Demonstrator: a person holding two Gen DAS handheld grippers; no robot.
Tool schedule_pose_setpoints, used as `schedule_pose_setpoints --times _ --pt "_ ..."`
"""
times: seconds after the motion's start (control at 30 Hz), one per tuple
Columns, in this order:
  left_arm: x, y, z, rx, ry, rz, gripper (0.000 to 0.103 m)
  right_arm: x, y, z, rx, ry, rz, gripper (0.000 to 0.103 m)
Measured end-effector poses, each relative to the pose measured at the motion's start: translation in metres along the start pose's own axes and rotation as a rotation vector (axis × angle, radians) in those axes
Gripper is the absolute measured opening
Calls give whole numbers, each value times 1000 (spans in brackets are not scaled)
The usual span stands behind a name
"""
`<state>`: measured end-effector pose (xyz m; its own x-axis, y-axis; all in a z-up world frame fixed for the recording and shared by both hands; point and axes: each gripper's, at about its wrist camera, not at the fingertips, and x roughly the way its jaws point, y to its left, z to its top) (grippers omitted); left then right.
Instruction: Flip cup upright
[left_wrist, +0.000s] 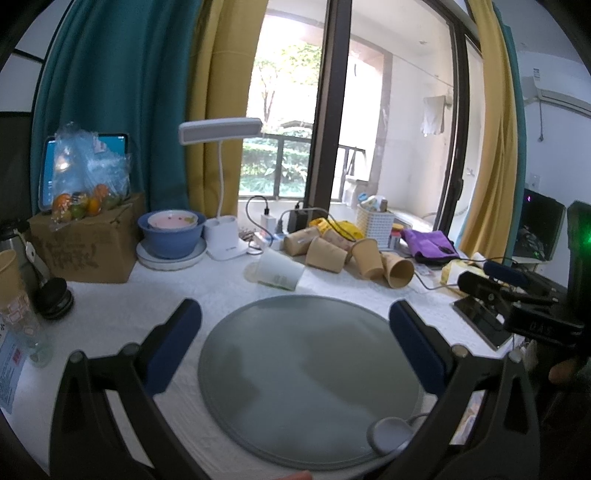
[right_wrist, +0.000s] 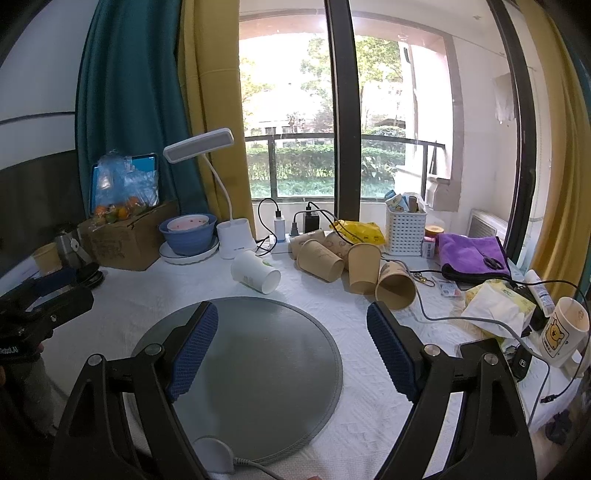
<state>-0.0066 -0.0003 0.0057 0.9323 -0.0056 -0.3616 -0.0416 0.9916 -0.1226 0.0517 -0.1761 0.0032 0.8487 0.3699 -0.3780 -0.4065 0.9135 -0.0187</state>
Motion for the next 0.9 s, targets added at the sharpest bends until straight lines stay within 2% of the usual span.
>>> schedule_pose_setpoints --times 0.9 --pt "0 -1 0 -5 1 -1 102 0 0 0 0 -2 1 85"
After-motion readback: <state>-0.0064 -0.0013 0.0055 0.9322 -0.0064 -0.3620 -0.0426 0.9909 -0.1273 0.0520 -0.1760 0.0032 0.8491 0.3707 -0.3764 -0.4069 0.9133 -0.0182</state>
